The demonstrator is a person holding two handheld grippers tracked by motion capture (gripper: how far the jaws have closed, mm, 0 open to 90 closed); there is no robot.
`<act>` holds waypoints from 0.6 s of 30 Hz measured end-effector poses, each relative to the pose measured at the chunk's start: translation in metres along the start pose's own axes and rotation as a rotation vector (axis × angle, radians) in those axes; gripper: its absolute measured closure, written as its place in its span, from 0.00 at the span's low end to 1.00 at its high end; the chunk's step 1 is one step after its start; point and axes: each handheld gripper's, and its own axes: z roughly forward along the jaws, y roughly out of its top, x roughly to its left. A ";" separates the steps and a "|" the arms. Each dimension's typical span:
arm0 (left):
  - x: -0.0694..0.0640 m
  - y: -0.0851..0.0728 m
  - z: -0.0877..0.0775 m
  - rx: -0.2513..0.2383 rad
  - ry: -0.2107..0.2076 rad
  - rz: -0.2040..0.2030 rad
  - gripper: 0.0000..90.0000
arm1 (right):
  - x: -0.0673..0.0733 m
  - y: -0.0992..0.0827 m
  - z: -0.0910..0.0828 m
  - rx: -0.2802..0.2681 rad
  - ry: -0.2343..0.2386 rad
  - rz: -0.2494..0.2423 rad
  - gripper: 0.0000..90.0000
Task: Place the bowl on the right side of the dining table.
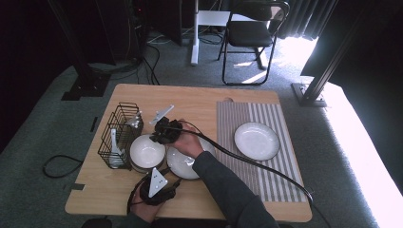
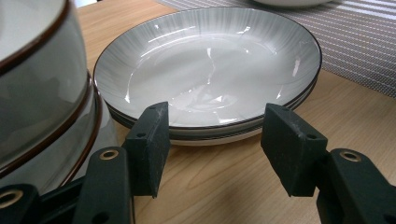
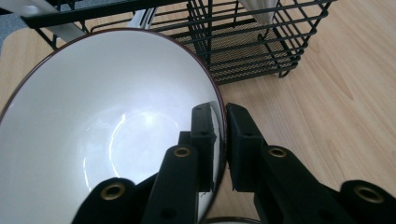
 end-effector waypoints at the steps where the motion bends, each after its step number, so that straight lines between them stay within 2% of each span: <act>1: 0.000 0.000 0.000 -0.002 0.000 0.000 0.48 | 0.001 0.000 -0.002 -0.002 -0.004 -0.002 0.92; 4: 0.000 0.000 0.000 -0.002 0.000 0.000 0.48 | 0.004 0.000 -0.004 -0.001 -0.024 -0.032 0.92; 7: 0.000 0.000 0.000 -0.004 -0.001 -0.003 0.48 | 0.005 0.000 -0.004 -0.010 -0.031 -0.031 0.92; 12: 0.000 0.000 0.000 -0.004 0.000 -0.001 0.48 | 0.010 0.001 -0.006 -0.015 -0.072 -0.069 0.92; 18: 0.000 0.000 0.000 -0.003 0.000 -0.001 0.48 | 0.012 0.001 -0.008 -0.028 -0.082 -0.072 0.92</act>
